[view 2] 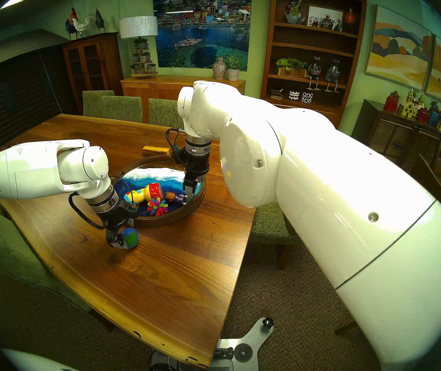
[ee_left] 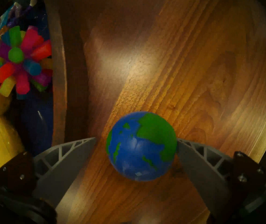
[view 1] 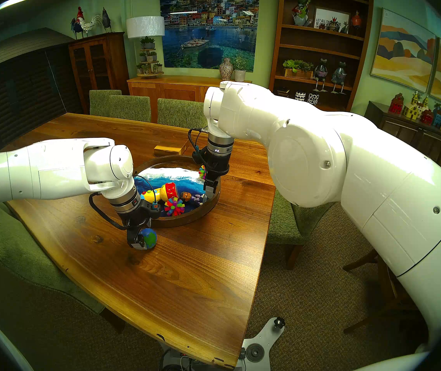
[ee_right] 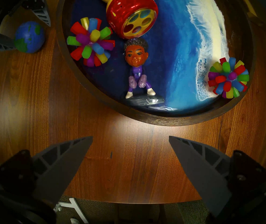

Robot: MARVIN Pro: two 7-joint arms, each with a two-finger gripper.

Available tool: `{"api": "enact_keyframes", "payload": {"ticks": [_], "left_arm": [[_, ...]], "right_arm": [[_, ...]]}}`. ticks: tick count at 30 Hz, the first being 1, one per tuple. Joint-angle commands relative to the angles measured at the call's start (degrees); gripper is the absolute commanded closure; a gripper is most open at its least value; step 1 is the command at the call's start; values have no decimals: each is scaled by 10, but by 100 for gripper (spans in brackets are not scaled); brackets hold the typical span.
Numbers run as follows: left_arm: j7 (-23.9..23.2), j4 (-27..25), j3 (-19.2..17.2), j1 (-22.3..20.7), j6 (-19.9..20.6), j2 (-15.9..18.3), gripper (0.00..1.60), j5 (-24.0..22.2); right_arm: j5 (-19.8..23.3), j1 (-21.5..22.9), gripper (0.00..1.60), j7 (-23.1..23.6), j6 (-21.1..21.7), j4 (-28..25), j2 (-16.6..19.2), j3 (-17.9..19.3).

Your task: Put toys in center tray

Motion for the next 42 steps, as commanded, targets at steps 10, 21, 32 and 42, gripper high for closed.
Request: {"api": "enact_keyframes", "payload": {"ticks": [10,21,32,42], "left_arm": [[-2,-5,-27,-36,8,9,160,4],[-16,83,-78,-63,12,-42,160,-13],[-24,201,-85,-31,11,-124,160,-23],[-35,293,-87,-16,-6,-172,160,-31]], "right_arm": [[1,21,0,36,-1,11,1,6],[0,21,0,24,0,7,2,14],[-5,23,0,31,0,7,3,17],[-8,23,0,33,0,7,3,20]]}}
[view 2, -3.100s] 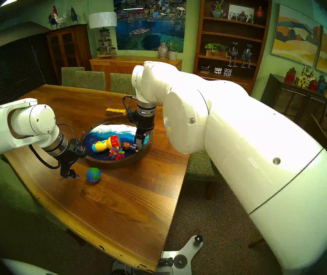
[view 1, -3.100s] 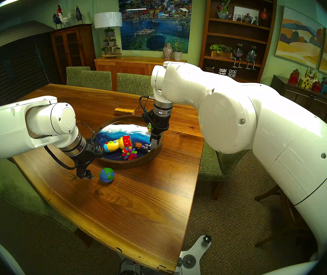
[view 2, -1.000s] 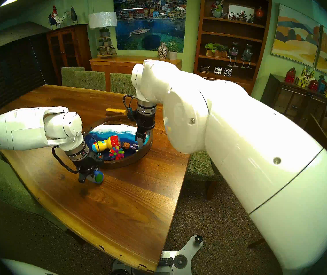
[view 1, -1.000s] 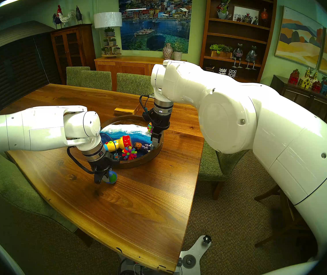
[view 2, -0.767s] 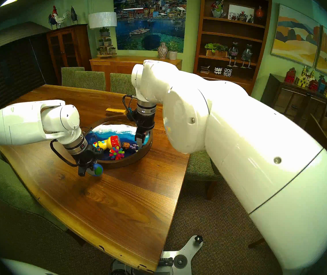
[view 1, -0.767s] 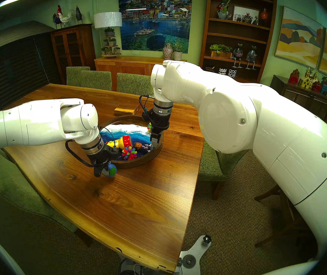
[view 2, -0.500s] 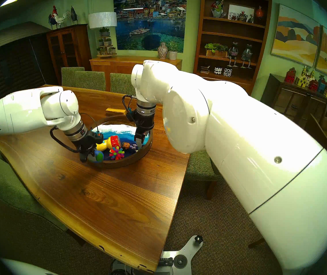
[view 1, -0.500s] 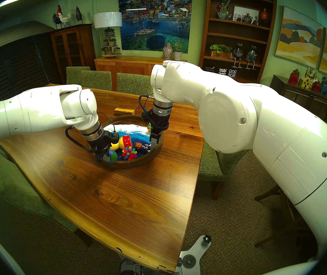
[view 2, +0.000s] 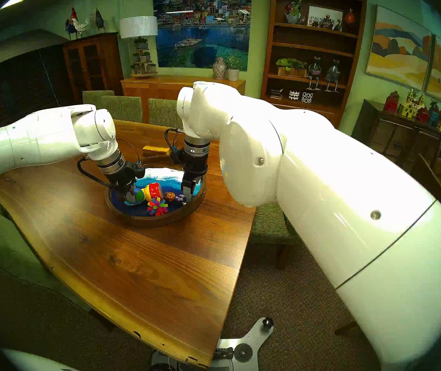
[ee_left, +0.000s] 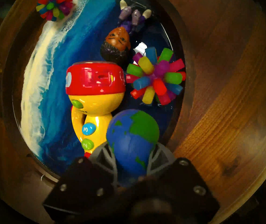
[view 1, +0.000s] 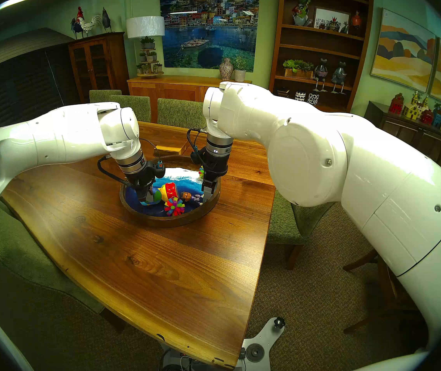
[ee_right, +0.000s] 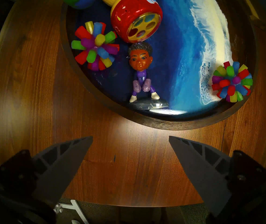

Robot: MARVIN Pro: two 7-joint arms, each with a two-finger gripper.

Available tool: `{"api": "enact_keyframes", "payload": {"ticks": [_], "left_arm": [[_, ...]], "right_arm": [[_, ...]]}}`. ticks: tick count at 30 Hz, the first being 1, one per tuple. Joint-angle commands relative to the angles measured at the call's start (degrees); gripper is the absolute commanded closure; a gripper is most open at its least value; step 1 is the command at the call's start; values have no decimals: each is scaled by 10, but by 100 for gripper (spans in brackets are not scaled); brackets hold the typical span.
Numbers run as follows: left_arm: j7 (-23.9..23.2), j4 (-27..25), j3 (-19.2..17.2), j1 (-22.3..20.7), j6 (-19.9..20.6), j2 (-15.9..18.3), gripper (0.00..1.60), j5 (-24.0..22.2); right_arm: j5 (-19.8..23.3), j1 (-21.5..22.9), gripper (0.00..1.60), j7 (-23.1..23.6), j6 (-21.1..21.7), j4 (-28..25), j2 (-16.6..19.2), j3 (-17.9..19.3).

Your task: Put toys in center tray

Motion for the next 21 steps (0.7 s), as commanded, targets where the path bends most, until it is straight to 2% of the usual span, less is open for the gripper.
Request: {"api": "enact_keyframes", "payload": {"ticks": [1,9,10,16,18,21], "left_arm": [[-7,71,-19,-13,-14,-50,160,-5],[-41,112,-6,-2,-43,-78,159,-3],[-46,114,-4,1,-46,-79,144,-4],[-87,95,8,-2,-70,-66,154,-3],[-89,92,11,0,-72,-65,160,0],[-84,97,15,5,-70,-68,160,3]], "right_arm": [[0,23,0,32,0,11,2,1],[-5,23,0,39,0,13,3,2],[-5,23,0,40,0,13,3,2],[-9,22,0,44,0,15,3,4],[-10,22,0,45,0,16,3,4],[-12,21,0,46,0,16,3,5]]}}
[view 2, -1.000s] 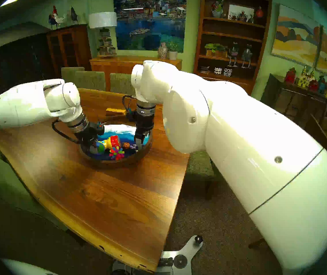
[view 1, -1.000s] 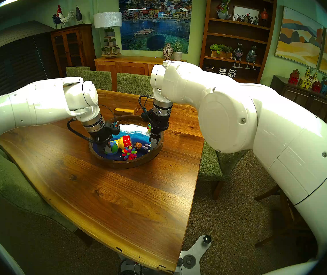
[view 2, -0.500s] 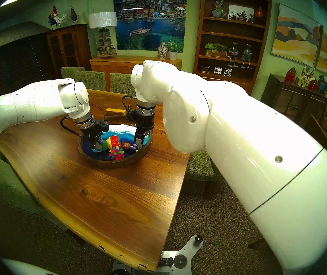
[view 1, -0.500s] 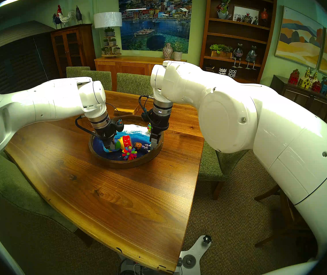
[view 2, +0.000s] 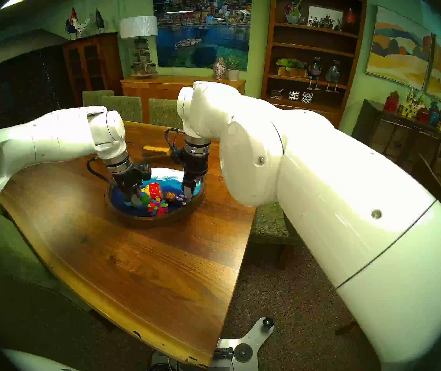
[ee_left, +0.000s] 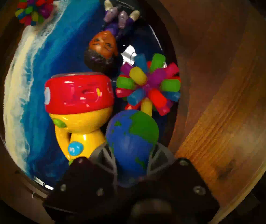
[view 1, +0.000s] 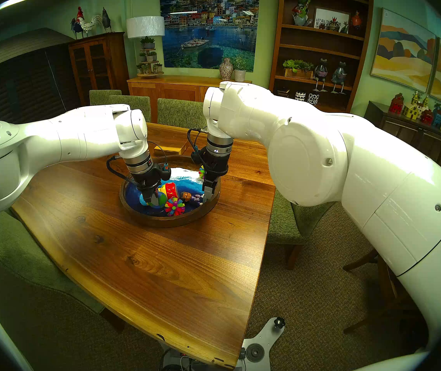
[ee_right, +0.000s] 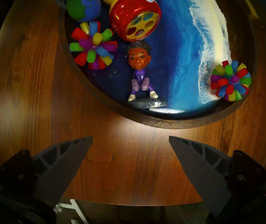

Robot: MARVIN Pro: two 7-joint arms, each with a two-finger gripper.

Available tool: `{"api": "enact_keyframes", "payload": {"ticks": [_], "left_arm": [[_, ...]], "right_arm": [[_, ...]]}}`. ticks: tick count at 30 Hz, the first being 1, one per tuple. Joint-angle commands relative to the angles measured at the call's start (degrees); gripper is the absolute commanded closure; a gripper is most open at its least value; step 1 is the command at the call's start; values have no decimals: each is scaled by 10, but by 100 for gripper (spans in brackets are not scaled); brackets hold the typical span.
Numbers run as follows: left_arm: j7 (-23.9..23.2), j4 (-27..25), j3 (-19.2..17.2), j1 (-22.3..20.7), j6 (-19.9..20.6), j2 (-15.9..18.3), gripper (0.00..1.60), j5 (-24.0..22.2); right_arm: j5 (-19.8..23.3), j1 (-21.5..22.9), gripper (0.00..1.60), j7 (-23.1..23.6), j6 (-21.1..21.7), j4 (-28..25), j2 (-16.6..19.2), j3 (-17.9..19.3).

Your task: Put toys in center tray

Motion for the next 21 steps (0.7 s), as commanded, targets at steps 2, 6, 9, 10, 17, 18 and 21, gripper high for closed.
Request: {"api": "enact_keyframes", "payload": {"ticks": [2,6,9,10,17,18,21], "left_arm": [[-5,4,2,-10,-7,-5,160,8],[2,7,2,-7,-8,-7,160,13],[8,11,0,-4,-8,-10,150,17],[9,12,0,-3,-9,-10,141,18],[18,12,-3,-1,-12,-10,0,22],[18,11,-4,-1,-12,-9,0,22],[17,11,-7,-4,-13,-6,0,20]], "right_arm": [[-3,21,0,46,0,15,2,0],[-4,21,0,46,0,15,2,1],[-5,21,0,46,0,15,2,2],[-5,21,0,46,0,15,2,3],[-8,21,0,45,0,15,2,5],[-8,21,0,45,0,15,2,6],[-9,21,0,43,0,14,3,7]]}}
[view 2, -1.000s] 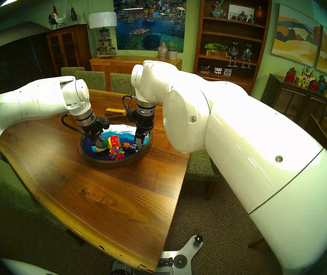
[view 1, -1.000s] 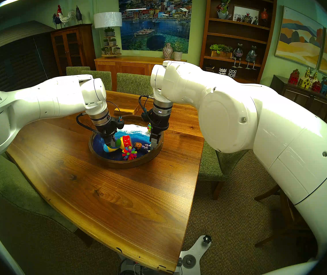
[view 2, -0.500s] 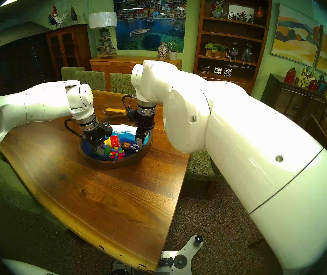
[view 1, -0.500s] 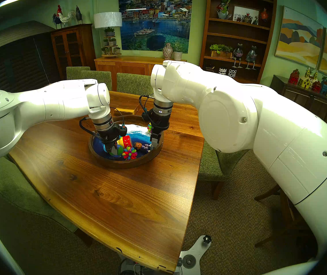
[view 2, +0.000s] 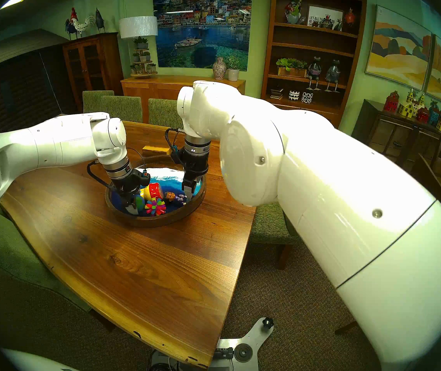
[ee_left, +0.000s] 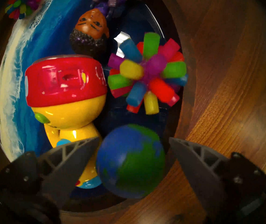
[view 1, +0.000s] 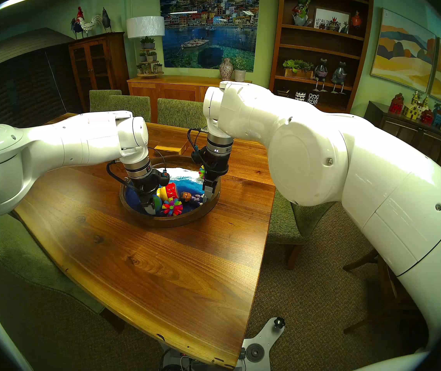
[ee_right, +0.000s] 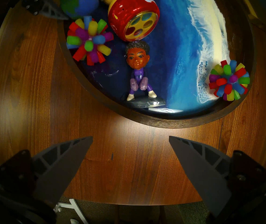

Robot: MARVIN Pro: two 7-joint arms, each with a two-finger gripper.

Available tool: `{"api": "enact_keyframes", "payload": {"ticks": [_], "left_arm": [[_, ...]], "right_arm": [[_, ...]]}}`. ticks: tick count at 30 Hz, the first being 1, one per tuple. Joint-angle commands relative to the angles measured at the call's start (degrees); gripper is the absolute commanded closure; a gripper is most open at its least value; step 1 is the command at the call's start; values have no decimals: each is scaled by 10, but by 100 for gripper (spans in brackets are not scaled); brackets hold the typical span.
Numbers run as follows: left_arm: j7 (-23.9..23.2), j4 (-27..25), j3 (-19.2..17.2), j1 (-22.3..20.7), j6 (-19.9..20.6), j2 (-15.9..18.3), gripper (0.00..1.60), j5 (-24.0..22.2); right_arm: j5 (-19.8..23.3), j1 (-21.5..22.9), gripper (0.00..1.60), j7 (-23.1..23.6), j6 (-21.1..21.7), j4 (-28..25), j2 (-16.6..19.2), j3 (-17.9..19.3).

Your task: Put toys in center tray

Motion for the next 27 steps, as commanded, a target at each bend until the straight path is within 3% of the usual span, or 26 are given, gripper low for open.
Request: {"api": "enact_keyframes", "payload": {"ticks": [1,19,27], "left_arm": [[-1,-2,-15,-20,1,2,0,-6],[-20,-42,-49,-74,-2,49,0,-12],[-39,-104,-57,-111,10,108,0,-8]], "right_arm": [[-1,22,0,43,0,13,2,1],[-3,22,0,28,1,7,3,11],[-5,22,0,24,1,6,3,15]]}}
